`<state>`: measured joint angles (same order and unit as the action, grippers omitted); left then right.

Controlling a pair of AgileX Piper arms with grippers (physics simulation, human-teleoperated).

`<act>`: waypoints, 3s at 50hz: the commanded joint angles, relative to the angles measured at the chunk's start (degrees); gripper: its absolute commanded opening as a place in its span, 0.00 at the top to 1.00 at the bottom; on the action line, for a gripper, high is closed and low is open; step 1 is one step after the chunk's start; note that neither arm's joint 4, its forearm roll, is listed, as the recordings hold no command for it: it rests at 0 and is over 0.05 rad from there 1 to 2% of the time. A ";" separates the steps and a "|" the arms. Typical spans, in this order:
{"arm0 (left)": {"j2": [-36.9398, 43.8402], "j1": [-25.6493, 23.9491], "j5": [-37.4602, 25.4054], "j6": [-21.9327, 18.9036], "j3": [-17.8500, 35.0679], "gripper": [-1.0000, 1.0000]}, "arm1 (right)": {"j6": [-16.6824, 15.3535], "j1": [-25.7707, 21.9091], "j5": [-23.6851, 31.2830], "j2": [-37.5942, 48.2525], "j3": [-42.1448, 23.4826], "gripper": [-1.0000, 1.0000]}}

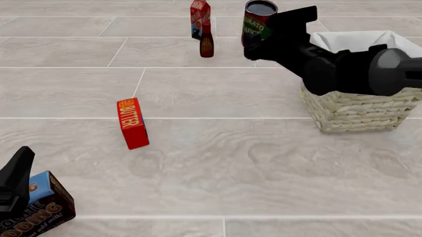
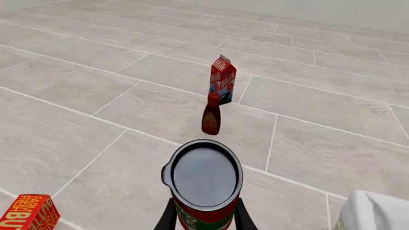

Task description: Pick the tomato sauce and place it in the basket.

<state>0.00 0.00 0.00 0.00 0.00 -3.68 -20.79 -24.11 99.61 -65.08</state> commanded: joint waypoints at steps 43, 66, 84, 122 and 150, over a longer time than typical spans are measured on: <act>0.00 0.00 0.00 0.00 0.00 0.00 | 2.31 11.69 2.79 -12.09 7.12 1.00; 0.00 0.00 0.00 0.00 0.00 0.00 | 3.27 18.51 5.13 -13.69 6.39 1.00; 0.00 0.00 0.00 0.00 0.00 0.00 | 3.59 24.65 4.96 -10.72 4.95 1.00; 0.00 0.00 0.00 0.00 0.00 0.00 | 3.31 31.37 8.10 -4.62 -1.87 1.00; 0.00 0.00 0.00 0.00 0.00 0.00 | 2.03 32.15 9.52 1.91 -8.23 1.00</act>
<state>0.00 0.00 0.00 0.00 0.00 -2.44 11.34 -15.01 99.41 -70.94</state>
